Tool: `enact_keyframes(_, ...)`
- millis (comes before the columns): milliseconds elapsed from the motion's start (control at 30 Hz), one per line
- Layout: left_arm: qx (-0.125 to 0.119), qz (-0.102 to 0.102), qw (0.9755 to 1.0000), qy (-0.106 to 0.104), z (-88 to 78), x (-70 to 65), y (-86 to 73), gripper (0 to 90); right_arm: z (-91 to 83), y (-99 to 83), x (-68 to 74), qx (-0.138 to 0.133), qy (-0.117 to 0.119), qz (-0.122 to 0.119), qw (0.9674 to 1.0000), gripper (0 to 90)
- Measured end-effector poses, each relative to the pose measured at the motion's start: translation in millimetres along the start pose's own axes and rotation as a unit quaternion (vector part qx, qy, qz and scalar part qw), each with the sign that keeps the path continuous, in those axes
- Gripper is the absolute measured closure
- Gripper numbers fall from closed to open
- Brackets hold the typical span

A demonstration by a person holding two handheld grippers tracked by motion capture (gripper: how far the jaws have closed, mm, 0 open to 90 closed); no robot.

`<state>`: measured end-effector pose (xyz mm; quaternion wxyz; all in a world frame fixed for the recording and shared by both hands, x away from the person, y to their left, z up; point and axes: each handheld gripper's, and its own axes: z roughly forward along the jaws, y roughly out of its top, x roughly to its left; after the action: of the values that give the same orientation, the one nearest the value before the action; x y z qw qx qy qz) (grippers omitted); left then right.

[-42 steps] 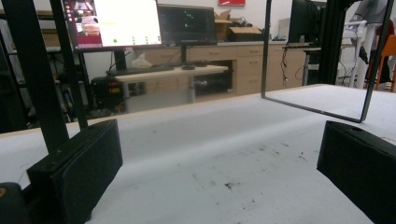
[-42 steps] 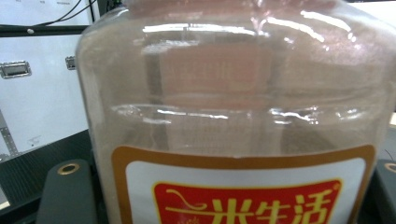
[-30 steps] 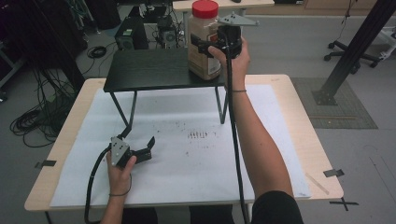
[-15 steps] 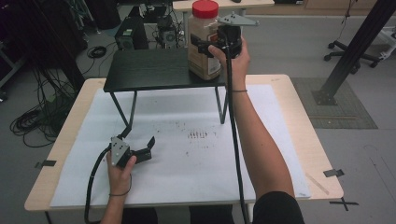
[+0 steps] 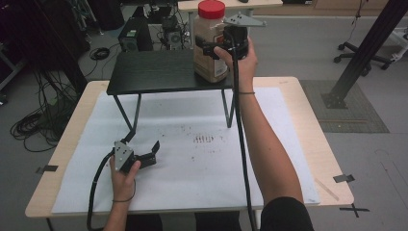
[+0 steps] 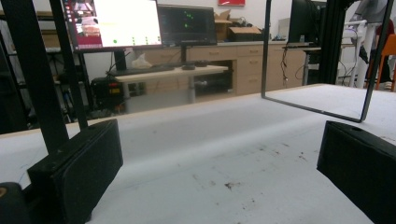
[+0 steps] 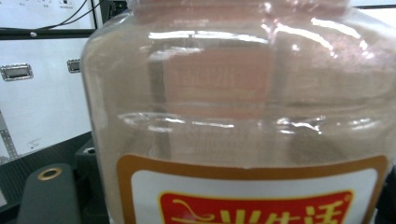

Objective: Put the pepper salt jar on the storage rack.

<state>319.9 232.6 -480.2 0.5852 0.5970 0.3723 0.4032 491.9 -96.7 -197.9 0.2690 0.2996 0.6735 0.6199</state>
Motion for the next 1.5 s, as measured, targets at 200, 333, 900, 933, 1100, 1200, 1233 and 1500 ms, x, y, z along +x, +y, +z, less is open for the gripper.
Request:
enact_keyframes(200, 0.0, 0.0, 1.0, 0.0, -0.1, -0.1, 0.0, 0.4, 0.3, -0.5, 0.4, -0.002, -0.002, 0.003, 1.0, 13.0)
enact_keyframes(333, 0.0, 0.0, 1.0, 0.0, -0.1, -0.1, 0.0, 0.4, -0.3, -0.4, 0.1, -0.004, -0.002, 0.005, 1.0, 12.4)
enact_keyframes(900, 0.0, 0.001, 1.0, 0.0, 0.0, -0.2, 0.0, 0.4, -3.4, -1.2, -3.0, -0.008, 0.003, 0.021, 0.9997, 5.4)
enact_keyframes(933, 0.0, 0.001, 1.0, 0.0, 0.0, -0.2, 0.0, 0.4, -3.4, -1.2, -3.0, -0.008, 0.003, 0.021, 0.9997, 5.4)
enact_keyframes(1100, 0.0, 0.0, 1.0, 0.001, 0.0, 0.0, 0.0, 0.4, -5.0, -0.4, -2.3, -0.011, 0.003, 0.02, 0.9997, 2.1)
enact_keyframes(1200, 0.0, 0.001, 1.0, 0.001, 0.0, 0.0, 0.0, 0.4, -7.2, -1.2, -2.3, -0.012, -0.001, 0.025, 0.9996, 1.5)
enact_keyframes(1233, 0.0, 0.001, 1.0, 0.001, 0.0, 0.0, 0.0, 0.4, -8.1, -1.4, -2.2, -0.013, -0.002, 0.025, 0.9996, 1.4)
enact_keyframes(1500, 0.0, 0.0, 1.0, 0.0, 0.0, 0.0, 0.0, 0.3, -16.5, -4.2, -0.1, -0.013, -0.003, 0.028, 0.9995, 1.4)
